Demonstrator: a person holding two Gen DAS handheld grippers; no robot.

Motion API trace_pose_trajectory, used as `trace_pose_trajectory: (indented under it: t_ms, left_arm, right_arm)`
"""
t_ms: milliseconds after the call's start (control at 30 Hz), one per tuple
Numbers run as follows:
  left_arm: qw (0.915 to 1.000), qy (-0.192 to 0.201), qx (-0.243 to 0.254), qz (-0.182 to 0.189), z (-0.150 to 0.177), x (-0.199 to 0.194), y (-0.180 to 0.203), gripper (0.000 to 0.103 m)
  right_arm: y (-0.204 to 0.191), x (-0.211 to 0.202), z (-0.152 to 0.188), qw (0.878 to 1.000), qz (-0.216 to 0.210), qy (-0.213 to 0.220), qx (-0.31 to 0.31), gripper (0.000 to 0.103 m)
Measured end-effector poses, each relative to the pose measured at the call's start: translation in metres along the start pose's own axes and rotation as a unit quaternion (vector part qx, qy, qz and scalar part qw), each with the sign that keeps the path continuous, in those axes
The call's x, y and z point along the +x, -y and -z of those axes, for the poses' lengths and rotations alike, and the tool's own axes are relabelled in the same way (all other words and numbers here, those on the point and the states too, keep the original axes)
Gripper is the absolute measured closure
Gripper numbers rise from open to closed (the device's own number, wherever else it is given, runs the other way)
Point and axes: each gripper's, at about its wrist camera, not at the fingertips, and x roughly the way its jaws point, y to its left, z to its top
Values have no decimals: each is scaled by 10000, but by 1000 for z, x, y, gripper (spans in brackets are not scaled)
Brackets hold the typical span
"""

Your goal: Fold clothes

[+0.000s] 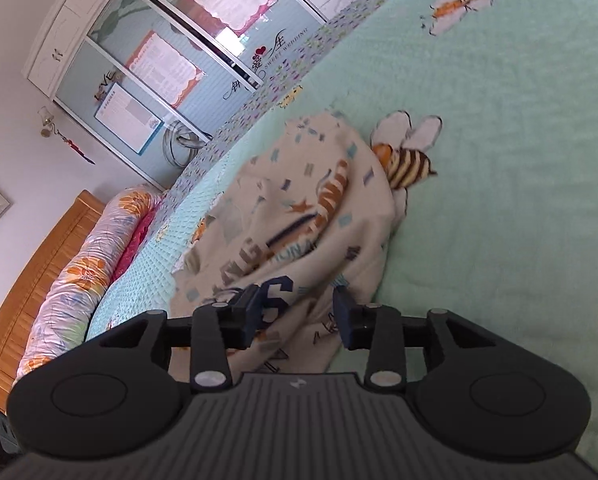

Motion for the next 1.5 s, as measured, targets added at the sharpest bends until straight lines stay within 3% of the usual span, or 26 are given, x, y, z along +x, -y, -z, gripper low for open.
trace_pose_trajectory:
  t_ms: [167,367,600,833,933,1067,1133,1200,1267,1333,1433,1500]
  left_arm:
    - [9986,486,-122,-157,-29,-17,-4,93]
    - [9918,1102,-424,-498,-102,-37,-18,93]
    - [9809,1517,-119,-1212,-190,-34,-26,93]
    - [9585,1980,790,-1893,-232,-8,1,92]
    - [9510,1687,1119,-2337,-231,21,6,84]
    - [9676,1126,-242,-2248,-216,32,-46,80]
    - [9649,1032,-996,-2202,-201,26,-81,75]
    - [9656,1122,-1161,-2040,-175,13,-98,75]
    - [9732,1143,-524,-1927,-142,0,-91,75]
    - [9786,1063,428,-1707,-102,-12,-68,74]
    - [9770,867,1561,-1169,-38,-29,-33,58]
    - [9771,720,1793,-897,-3,-37,-20,45]
  right_arm:
    - [11,2,12,9988,-368,261,-168,63]
    - [15,6,8,9980,-530,313,-149,63]
    - [20,8,5,9973,-646,317,-122,63]
    - [25,11,4,9968,-754,236,-140,66]
    - [27,10,5,9970,-735,236,-105,68]
    - [27,9,5,9969,-745,240,-75,69]
    - [28,8,4,9968,-757,241,-63,69]
    - [29,8,4,9967,-777,245,-46,69]
    - [30,8,3,9965,-796,247,-30,69]
    - [30,8,2,9964,-811,247,-15,69]
    - [30,8,2,9964,-810,242,-7,69]
    - [30,7,1,9965,-806,237,-4,69]
